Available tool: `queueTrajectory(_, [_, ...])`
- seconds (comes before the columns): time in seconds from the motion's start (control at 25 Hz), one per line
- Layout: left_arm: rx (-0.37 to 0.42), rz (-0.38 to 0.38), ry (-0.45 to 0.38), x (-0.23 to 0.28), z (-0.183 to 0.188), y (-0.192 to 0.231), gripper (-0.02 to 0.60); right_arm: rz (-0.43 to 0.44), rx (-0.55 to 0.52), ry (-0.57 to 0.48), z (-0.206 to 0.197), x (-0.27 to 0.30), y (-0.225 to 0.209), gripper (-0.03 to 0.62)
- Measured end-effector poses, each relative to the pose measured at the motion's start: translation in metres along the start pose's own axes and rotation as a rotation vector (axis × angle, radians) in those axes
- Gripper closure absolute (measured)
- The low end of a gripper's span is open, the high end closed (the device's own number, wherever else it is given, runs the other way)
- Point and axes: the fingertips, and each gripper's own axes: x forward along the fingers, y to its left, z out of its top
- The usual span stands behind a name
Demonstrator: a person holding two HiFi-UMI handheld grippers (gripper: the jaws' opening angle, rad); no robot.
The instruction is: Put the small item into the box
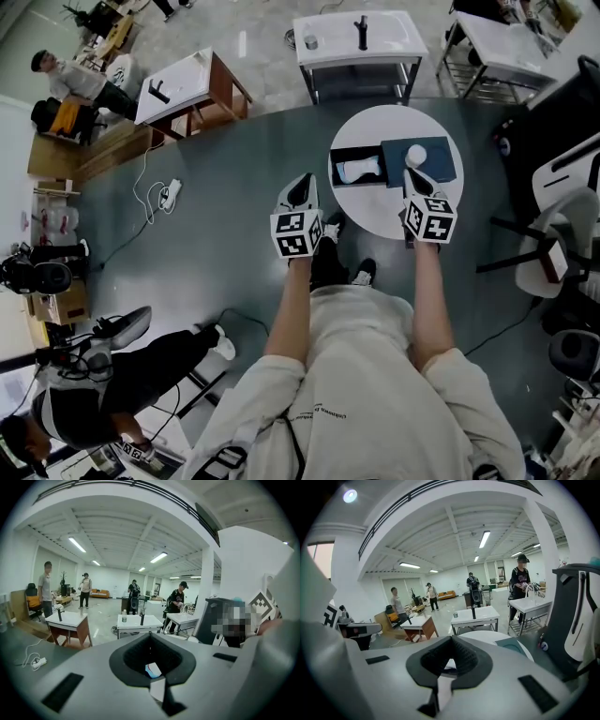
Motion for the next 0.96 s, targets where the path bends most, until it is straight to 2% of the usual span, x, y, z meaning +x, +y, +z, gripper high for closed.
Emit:
queueTrajectory(0.28, [0.003, 0.004, -0.021, -0.006, 0.002, -0.006, 0.56, 0.005, 0.004, 0.01, -0.012, -0.001, -0.002, 0.56])
queueTrajectory(0.96, [-0.02, 0.023, -0.038, -0.005, 0.005, 0.0, 0.56, 0.022, -0.025, 0.011, -0.007, 0.004, 0.004, 0.56])
